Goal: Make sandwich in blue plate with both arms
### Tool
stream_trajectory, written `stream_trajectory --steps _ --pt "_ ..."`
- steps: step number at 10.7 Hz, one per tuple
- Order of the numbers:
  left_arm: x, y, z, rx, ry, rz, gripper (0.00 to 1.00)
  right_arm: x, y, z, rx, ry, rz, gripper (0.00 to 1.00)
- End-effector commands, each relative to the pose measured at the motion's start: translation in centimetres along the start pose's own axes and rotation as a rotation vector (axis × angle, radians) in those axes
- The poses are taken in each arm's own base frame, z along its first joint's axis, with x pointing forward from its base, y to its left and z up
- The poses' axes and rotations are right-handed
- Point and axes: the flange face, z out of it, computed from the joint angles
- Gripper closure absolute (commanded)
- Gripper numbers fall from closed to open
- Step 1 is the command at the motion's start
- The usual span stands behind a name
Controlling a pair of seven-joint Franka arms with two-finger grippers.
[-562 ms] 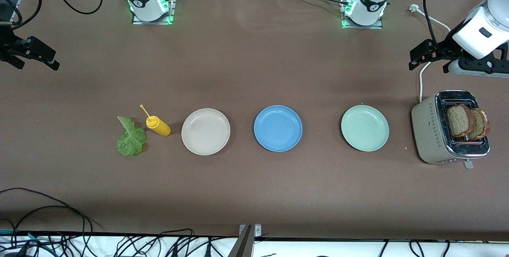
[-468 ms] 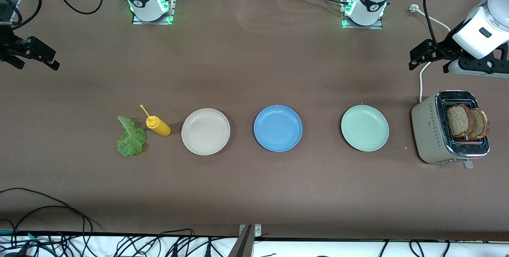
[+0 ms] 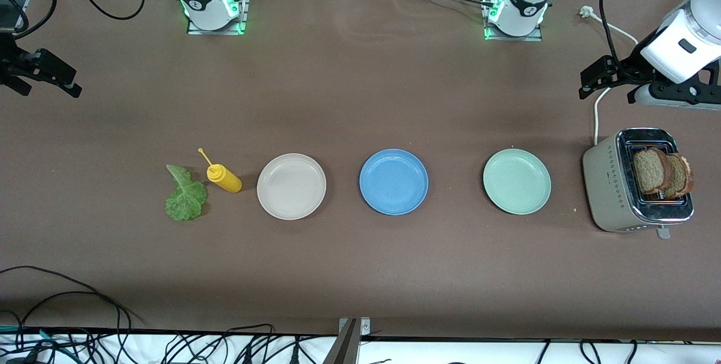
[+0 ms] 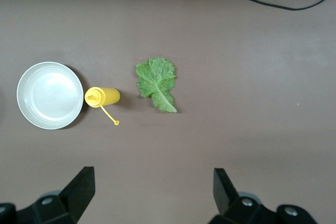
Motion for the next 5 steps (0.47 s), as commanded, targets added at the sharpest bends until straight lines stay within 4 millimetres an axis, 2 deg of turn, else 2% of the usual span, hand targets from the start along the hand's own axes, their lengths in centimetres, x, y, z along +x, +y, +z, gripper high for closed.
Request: stream_trajectory --steps 1,5 --pt "-0.1 0.0 -0.63 0.0 -0.003 0.02 0.0 -0.17 0.33 -0.75 -0.014 -0.005 -0.001 0.0" --pt "-0.1 -0.17 -0.63 0.0 -0.004 0.017 0.0 -0.17 0.77 -0.75 -0.015 -0.005 0.005 0.0"
